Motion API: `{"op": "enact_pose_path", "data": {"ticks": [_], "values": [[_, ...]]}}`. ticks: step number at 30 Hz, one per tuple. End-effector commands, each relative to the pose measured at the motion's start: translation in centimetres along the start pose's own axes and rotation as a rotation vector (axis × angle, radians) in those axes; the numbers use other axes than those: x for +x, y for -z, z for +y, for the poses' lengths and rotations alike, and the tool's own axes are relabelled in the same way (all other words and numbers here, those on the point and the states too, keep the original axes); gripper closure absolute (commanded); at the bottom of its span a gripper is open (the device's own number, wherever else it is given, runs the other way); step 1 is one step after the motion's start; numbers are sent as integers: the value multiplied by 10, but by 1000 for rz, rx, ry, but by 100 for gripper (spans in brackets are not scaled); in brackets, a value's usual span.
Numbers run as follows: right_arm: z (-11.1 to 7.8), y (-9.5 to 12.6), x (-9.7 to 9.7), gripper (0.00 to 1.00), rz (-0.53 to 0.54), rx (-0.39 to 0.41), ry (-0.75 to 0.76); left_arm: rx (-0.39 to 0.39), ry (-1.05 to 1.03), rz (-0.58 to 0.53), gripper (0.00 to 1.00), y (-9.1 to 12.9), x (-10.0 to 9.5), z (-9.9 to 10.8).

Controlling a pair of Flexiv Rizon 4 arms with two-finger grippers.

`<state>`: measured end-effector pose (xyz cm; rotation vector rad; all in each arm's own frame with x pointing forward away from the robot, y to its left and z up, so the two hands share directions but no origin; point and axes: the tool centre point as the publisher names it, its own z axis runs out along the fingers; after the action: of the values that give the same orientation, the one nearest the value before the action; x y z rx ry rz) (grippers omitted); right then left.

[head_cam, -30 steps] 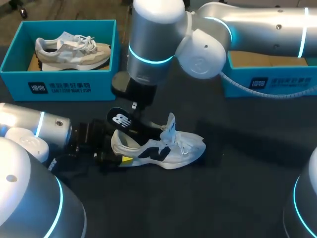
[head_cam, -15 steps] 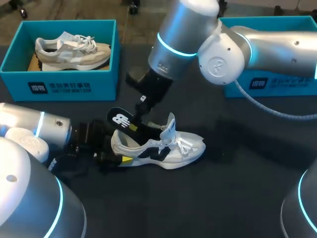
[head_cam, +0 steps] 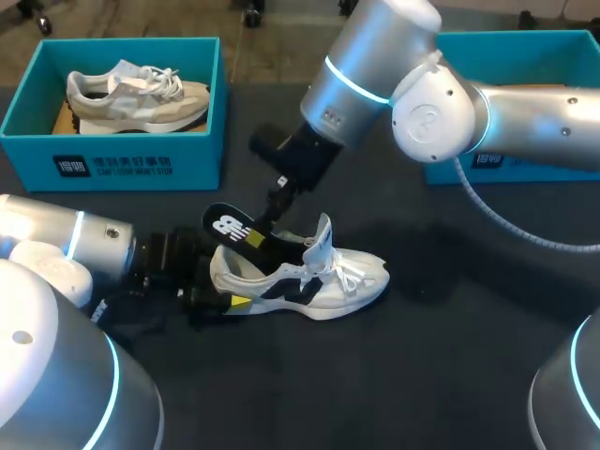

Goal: Take the shoe out of the shoebox, open the shoe tongue, remove and reinsert the insole, then place the shoe into the shoebox

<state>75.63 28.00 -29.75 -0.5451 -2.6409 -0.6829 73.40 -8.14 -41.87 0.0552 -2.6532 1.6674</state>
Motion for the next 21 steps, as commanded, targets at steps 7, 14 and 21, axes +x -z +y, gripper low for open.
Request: {"op": "enact_pose_path", "data": {"ticks": [7,14,21], "values": [[5,-13,-2,16,60,-3,-6,0,0,-3,100,-2,0,2],[1,-22,-3,49,90,-38,1,0,0,-3,100,-2,0,2],[-1,-31,-6,51,124,-61,13,0,0,-3,100,-2,0,2]]}}
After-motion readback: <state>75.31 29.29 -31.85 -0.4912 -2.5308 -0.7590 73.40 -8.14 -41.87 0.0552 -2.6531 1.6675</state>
